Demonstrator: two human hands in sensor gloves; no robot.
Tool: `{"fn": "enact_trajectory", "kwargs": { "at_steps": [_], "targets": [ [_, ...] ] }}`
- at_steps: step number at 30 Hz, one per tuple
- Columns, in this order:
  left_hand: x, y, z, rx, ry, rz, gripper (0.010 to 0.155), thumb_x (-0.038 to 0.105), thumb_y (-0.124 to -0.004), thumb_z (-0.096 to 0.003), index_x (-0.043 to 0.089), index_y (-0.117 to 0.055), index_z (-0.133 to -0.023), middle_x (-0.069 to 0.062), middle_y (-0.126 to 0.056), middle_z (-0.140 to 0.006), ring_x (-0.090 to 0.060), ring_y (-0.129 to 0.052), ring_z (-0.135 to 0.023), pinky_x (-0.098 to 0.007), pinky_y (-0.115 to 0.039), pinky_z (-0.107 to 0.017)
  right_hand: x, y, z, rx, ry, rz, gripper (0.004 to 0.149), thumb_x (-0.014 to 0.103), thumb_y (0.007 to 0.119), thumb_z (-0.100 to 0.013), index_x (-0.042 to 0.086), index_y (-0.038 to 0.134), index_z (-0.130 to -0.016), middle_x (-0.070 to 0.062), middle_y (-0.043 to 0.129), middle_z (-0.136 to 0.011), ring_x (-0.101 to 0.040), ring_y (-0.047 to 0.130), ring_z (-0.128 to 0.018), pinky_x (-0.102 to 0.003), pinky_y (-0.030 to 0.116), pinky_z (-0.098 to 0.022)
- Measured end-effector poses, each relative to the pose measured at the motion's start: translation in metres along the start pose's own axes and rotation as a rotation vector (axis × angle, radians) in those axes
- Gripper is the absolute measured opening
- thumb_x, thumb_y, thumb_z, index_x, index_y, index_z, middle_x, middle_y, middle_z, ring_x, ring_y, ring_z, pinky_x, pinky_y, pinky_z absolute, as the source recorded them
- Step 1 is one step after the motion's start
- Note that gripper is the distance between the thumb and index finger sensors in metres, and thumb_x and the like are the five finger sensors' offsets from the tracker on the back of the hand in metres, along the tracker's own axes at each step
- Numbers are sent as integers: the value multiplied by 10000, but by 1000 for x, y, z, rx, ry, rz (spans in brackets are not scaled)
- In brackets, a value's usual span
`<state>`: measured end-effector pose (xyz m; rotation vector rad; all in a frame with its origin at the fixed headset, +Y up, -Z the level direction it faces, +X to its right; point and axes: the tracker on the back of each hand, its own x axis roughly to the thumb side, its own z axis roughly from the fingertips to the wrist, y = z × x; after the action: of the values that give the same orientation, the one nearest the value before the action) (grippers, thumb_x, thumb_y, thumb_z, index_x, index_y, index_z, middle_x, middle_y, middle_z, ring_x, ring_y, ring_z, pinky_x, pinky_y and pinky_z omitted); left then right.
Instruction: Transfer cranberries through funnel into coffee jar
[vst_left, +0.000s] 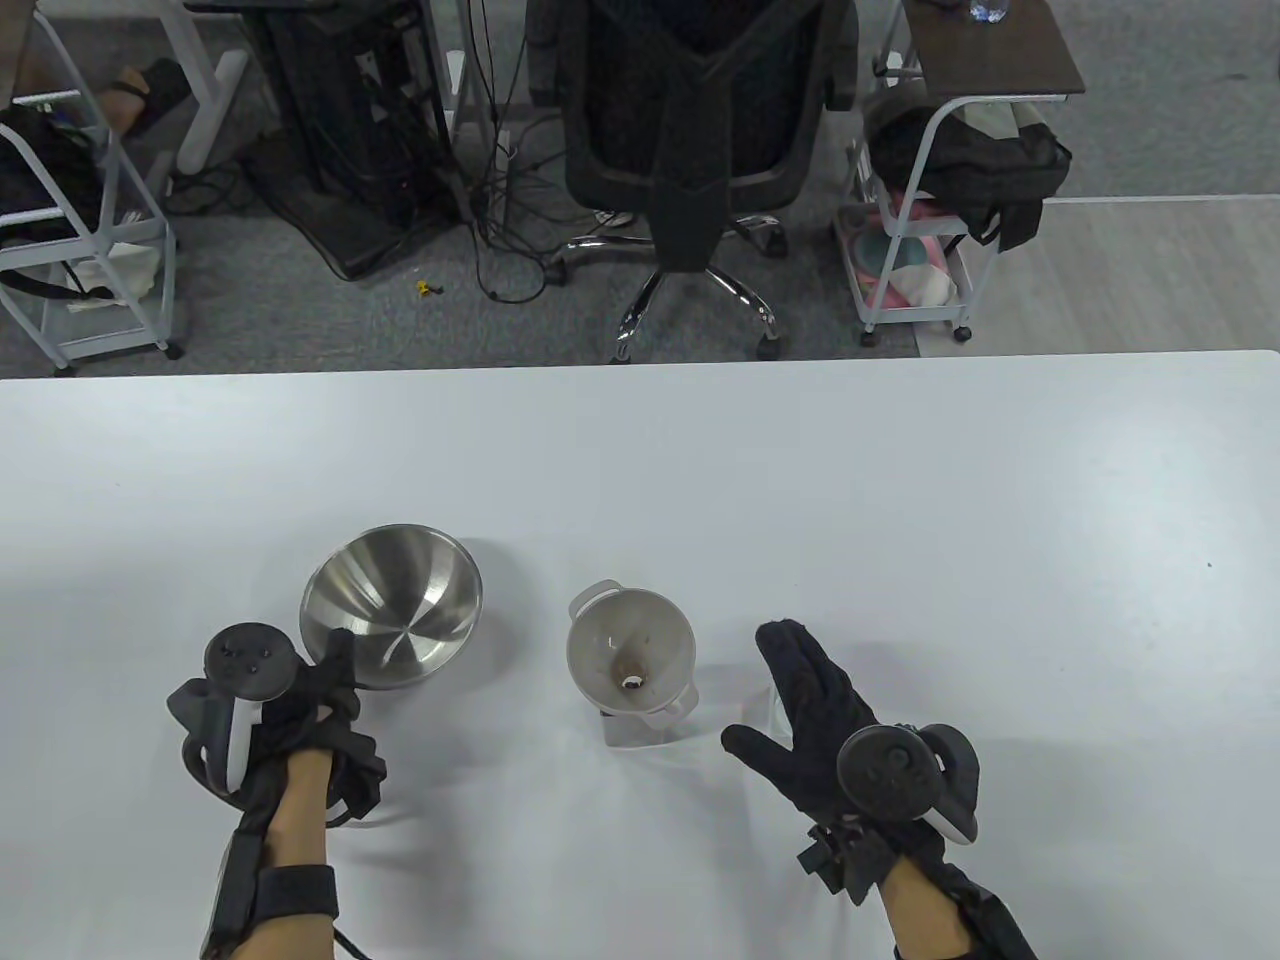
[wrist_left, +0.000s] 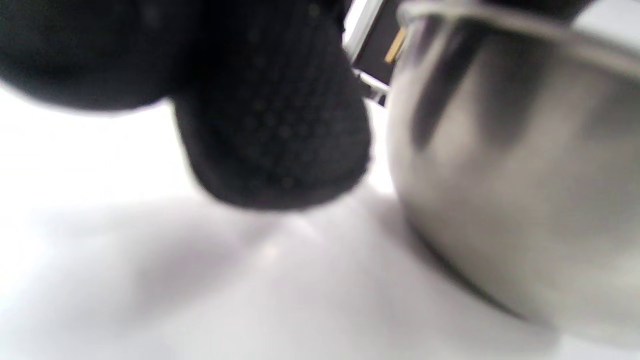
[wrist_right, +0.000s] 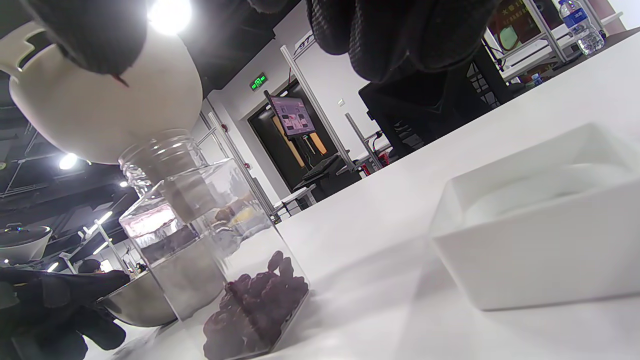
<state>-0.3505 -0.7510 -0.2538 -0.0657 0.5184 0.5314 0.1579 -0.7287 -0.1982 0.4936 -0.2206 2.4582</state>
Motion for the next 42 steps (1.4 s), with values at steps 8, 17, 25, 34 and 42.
{"fn": "enact_trajectory", "kwargs": {
  "at_steps": [8, 17, 25, 34, 42],
  "targets": [
    [11, 23, 16, 97, -105, 7, 969, 651, -665, -529, -63, -316, -1082, -392, -634, -982, -356, -1056, -473, -470, -887, -286, 0, 0, 0, -2, -3, -1, 900, 700, 683, -548, 261, 224, -1185, -205, 413, -1237, -450, 641, -1093, -590, 636, -740],
    [72, 46, 62, 199, -423, 7, 937, 661, -661, -531, 101, -197, -1122, -436, -382, -1062, -534, -848, -784, -617, -775, -475, 0, 0, 1, -3, -1, -4, 900, 700, 684, -548, 261, 224, -1185, -208, 412, -1237, -449, 642, -1093, -589, 636, -741],
    [109, 34, 109, 203, -682, 53, 905, 677, -658, -528, 185, -206, -1139, -385, -436, -1090, -476, -890, -782, -596, -790, -494, 0, 0, 1, 0, -2, -4, 898, 701, 683, -548, 264, 225, -1185, -207, 410, -1238, -450, 641, -1092, -589, 636, -741],
    [131, 20, 151, 132, -882, 105, 781, 688, -646, -523, 267, -418, -1141, -381, -530, -1079, -462, -948, -728, -585, -819, -467, 0, 0, 1, 0, -1, -5, 892, 700, 681, -550, 267, 228, -1185, -206, 414, -1237, -451, 640, -1093, -589, 636, -741],
    [151, -6, 176, 87, -979, -88, 775, 682, -695, -511, 301, -437, -1135, -399, -548, -1069, -460, -968, -706, -581, -834, -449, 1, 0, 1, 6, -2, -2, 888, 700, 681, -549, 272, 232, -1185, -205, 414, -1237, -451, 642, -1092, -589, 636, -740]
  ]
}}
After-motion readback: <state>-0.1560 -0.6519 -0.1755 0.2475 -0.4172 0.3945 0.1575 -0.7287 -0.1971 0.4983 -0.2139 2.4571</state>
